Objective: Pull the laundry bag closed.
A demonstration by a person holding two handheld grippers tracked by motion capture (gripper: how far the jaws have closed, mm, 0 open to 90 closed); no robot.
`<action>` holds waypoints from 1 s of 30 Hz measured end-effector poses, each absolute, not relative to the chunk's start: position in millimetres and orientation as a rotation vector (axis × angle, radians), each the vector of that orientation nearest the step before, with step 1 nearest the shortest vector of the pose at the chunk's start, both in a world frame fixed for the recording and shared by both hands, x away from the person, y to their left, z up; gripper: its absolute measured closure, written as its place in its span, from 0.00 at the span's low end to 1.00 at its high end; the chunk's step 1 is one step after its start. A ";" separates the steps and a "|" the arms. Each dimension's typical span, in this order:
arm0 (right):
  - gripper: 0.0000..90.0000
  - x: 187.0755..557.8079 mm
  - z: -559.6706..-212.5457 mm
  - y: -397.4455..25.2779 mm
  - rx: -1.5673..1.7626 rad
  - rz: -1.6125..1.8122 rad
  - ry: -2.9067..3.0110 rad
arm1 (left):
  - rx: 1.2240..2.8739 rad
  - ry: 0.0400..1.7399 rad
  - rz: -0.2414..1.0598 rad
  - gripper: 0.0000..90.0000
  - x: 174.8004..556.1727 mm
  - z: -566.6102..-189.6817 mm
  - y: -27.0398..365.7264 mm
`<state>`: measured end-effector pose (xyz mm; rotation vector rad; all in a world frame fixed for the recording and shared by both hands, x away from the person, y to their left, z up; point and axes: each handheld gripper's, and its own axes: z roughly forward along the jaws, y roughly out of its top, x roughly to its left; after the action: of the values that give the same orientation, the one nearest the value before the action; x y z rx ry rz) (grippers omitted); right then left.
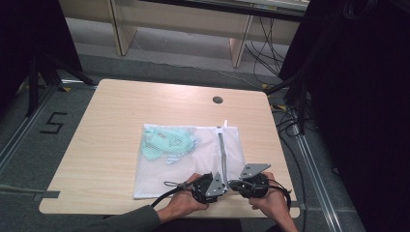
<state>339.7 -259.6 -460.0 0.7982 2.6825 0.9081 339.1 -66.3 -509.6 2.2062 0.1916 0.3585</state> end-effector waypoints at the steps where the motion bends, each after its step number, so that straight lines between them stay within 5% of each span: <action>1: 0.96 339.7 -460.0 -259.6 0.798 0.908 2.682 | 2.206 0.192 0.358 0.91 339.1 -509.6 -66.3; 30: 0.96 348.9 -473.8 -260.5 0.803 0.893 2.773 | 2.218 0.215 0.287 0.97 341.9 -515.7 -62.7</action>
<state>348.9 -260.5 -473.8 0.8029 2.7735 0.8932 341.9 -62.7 -515.7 2.2180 0.2146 0.2873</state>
